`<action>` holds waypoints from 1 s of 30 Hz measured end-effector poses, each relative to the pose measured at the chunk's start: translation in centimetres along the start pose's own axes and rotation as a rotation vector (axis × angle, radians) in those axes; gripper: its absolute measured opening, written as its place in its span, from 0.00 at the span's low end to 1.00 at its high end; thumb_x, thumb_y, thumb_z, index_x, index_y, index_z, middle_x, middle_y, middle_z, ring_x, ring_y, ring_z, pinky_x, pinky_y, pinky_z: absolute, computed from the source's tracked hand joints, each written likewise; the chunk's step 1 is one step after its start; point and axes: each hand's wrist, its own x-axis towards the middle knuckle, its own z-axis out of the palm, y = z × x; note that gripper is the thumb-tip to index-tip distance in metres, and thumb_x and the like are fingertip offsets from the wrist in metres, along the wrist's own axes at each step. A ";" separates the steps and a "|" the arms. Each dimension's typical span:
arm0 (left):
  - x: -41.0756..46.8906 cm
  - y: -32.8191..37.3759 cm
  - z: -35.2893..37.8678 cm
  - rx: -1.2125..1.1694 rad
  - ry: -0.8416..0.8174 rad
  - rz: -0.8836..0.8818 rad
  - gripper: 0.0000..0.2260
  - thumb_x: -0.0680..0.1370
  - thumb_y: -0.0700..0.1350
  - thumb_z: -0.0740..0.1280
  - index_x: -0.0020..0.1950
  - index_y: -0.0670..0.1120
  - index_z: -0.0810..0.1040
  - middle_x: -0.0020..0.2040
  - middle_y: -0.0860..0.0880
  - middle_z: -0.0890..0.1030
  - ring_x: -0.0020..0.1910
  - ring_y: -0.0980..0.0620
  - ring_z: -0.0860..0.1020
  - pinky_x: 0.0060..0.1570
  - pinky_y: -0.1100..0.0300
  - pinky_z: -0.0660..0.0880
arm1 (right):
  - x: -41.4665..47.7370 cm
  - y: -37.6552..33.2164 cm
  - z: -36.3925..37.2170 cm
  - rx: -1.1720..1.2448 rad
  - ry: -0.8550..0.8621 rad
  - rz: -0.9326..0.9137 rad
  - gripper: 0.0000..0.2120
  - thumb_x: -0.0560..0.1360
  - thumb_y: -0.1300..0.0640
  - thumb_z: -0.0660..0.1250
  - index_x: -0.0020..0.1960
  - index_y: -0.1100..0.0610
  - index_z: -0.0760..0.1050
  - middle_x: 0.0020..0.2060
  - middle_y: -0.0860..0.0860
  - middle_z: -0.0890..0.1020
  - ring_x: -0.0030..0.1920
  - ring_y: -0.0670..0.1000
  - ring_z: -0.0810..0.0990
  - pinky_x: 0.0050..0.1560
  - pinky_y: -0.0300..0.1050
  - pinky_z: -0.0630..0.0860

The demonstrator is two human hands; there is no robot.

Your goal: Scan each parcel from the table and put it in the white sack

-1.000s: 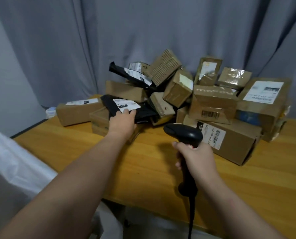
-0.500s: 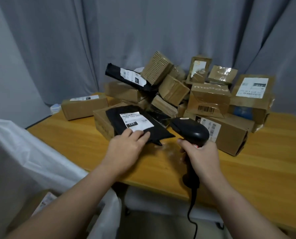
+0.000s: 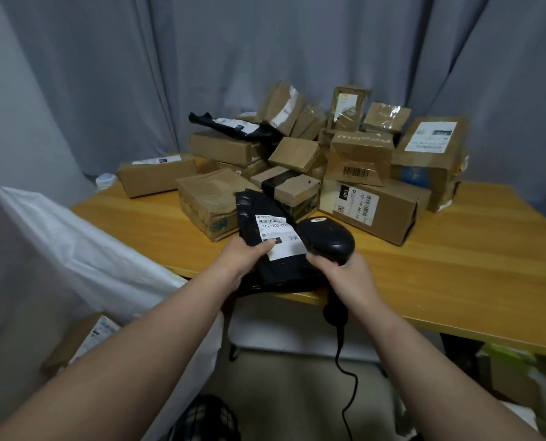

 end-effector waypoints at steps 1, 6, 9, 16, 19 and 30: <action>0.2 0.2 0.2 -0.120 0.027 -0.043 0.15 0.76 0.43 0.71 0.61 0.39 0.77 0.57 0.43 0.81 0.51 0.45 0.79 0.50 0.54 0.78 | -0.1 0.2 0.3 0.033 -0.022 0.035 0.12 0.73 0.59 0.73 0.55 0.51 0.78 0.44 0.41 0.80 0.47 0.37 0.76 0.39 0.25 0.70; 0.1 1.4 1.6 -0.240 -0.027 -0.198 0.14 0.73 0.40 0.73 0.57 0.39 0.77 0.51 0.44 0.81 0.42 0.48 0.79 0.35 0.56 0.76 | -0.6 1.8 0.7 -0.014 -0.014 0.069 0.07 0.73 0.55 0.73 0.48 0.47 0.78 0.43 0.41 0.81 0.46 0.38 0.78 0.40 0.28 0.69; 0.3 1.5 2.0 -0.096 -0.019 -0.166 0.17 0.73 0.34 0.72 0.61 0.40 0.75 0.56 0.44 0.80 0.47 0.46 0.77 0.36 0.57 0.73 | -0.8 1.6 0.4 0.035 0.019 0.055 0.08 0.73 0.56 0.73 0.50 0.48 0.76 0.43 0.40 0.80 0.44 0.36 0.76 0.36 0.23 0.69; -1.1 -0.1 1.7 -0.132 0.064 0.254 0.13 0.75 0.32 0.69 0.56 0.44 0.73 0.52 0.48 0.80 0.48 0.52 0.79 0.42 0.68 0.76 | -1.9 0.4 -1.3 -0.042 0.147 -0.135 0.05 0.71 0.54 0.75 0.44 0.53 0.80 0.33 0.43 0.82 0.39 0.43 0.80 0.39 0.37 0.73; -1.5 -1.4 0.5 -0.165 0.090 0.337 0.11 0.75 0.34 0.70 0.54 0.45 0.75 0.48 0.52 0.81 0.46 0.54 0.80 0.43 0.68 0.77 | -2.6 -1.4 -1.0 -0.007 0.141 -0.208 0.08 0.69 0.51 0.75 0.40 0.54 0.80 0.26 0.42 0.79 0.32 0.46 0.78 0.37 0.46 0.76; -3.1 -2.3 -0.7 -0.321 0.066 0.409 0.10 0.75 0.33 0.69 0.53 0.45 0.77 0.49 0.49 0.83 0.46 0.55 0.82 0.44 0.64 0.78 | -6.5 -4.4 1.3 0.083 0.083 -0.233 0.09 0.71 0.57 0.73 0.34 0.55 0.78 0.24 0.49 0.79 0.25 0.49 0.79 0.30 0.45 0.76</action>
